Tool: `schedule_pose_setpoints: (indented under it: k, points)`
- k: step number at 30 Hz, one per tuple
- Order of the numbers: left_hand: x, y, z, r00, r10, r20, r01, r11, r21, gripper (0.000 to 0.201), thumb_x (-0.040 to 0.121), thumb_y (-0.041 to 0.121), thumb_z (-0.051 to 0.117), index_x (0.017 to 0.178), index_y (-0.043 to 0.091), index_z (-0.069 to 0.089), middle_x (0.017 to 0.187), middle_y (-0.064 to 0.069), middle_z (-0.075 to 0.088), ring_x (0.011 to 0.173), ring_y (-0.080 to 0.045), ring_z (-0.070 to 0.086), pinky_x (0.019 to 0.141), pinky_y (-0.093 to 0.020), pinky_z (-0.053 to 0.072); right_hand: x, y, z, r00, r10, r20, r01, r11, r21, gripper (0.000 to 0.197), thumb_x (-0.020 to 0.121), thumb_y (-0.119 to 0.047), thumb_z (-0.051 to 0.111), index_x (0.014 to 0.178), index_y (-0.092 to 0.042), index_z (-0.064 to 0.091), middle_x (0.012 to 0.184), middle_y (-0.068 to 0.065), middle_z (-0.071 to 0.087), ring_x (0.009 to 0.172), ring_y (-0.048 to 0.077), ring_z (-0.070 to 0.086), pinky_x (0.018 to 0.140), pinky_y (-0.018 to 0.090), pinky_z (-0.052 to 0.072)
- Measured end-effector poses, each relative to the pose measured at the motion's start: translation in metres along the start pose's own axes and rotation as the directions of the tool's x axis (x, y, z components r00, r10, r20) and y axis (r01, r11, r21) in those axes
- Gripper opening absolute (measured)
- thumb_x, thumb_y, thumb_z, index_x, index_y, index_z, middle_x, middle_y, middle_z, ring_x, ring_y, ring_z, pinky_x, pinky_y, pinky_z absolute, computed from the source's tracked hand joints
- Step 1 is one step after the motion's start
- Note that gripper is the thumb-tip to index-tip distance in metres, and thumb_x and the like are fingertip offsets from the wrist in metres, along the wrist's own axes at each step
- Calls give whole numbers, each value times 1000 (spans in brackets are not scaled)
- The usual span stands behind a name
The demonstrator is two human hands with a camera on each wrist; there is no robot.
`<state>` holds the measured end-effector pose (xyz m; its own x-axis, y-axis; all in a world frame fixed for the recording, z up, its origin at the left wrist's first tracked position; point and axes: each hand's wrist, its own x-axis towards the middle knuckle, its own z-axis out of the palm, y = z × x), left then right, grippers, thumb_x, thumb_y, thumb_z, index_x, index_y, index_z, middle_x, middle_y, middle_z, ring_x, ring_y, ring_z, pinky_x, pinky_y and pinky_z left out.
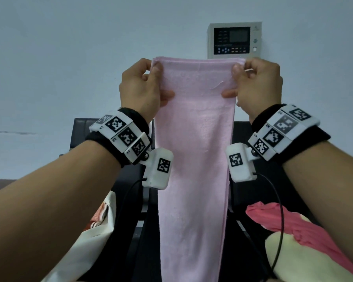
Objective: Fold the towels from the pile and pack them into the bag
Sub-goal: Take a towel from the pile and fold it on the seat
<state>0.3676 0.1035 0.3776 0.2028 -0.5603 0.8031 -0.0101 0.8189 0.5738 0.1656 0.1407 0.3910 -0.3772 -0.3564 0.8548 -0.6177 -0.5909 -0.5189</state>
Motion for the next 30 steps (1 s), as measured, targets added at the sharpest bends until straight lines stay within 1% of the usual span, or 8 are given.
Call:
schedule_pose_setpoints:
  k: [3, 8, 11, 17, 20, 25, 28, 30]
  points:
    - [-4, -7, 1, 1000, -8, 11, 8, 1000, 10, 24, 105, 33, 53, 95, 15, 63, 82, -7, 69, 65, -25, 75, 64, -44, 64, -4, 8, 2, 1000, 18, 19, -18, 1000, -21, 22, 103, -31, 55, 96, -12, 66, 76, 0, 72, 59, 11, 73, 64, 38, 60]
    - [-6, -19, 1, 999, -37, 20, 37, 999, -7, 22, 104, 33, 54, 91, 16, 62, 82, -6, 68, 64, -25, 75, 65, -45, 64, -7, 19, 6, 999, 37, 36, -36, 999, -29, 25, 102, -30, 56, 96, -7, 63, 75, 1, 72, 60, 11, 73, 70, 47, 62]
    - [-4, -29, 0, 999, -36, 31, 36, 999, -6, 23, 104, 32, 54, 92, 15, 61, 80, -5, 67, 66, -24, 76, 66, -46, 64, -8, 25, 11, 997, 63, 52, -62, 998, -19, 23, 103, -28, 55, 97, -7, 64, 79, 1, 72, 61, 11, 74, 66, 46, 62]
    - [0, -59, -1, 996, -56, 65, 56, 998, 7, 24, 105, 28, 52, 86, 15, 57, 81, -4, 67, 77, -24, 78, 72, -46, 64, -8, 45, 28, 988, 121, 92, -124, 992, 33, 28, 104, -24, 53, 105, 3, 61, 93, 6, 72, 65, 12, 75, 63, 37, 63]
    - [3, -80, 1, 991, -94, 98, 96, 995, -20, 26, 105, 23, 54, 82, 12, 57, 81, -6, 66, 83, -27, 77, 80, -45, 63, -7, 64, 39, 979, 162, 123, -168, 985, 44, 27, 104, -22, 52, 105, 4, 59, 100, 10, 71, 67, 13, 75, 63, 35, 63]
    - [6, -122, 4, 972, -143, 188, 154, 987, -46, 31, 105, 13, 55, 73, 10, 56, 74, 2, 65, 88, -22, 73, 88, -40, 61, -5, 108, 64, 947, 242, 211, -263, 962, 76, 24, 105, -20, 51, 101, 3, 57, 104, 9, 71, 77, 16, 77, 73, 38, 64]
    - [13, -156, 8, 965, -176, 197, 181, 983, -8, 28, 103, 15, 58, 76, 8, 56, 83, -10, 62, 94, -30, 73, 91, -44, 61, -4, 139, 84, 931, 277, 237, -303, 949, 80, 22, 104, -19, 51, 88, -6, 55, 102, 11, 72, 78, 16, 77, 75, 44, 64]
    - [19, -180, 11, 962, -191, 197, 188, 982, 34, 26, 98, 24, 61, 77, 8, 59, 86, -13, 62, 99, -38, 71, 92, -50, 60, -4, 162, 100, 923, 296, 245, -325, 942, 85, 22, 104, -19, 51, 83, -12, 54, 99, 12, 73, 79, 16, 77, 77, 47, 63]
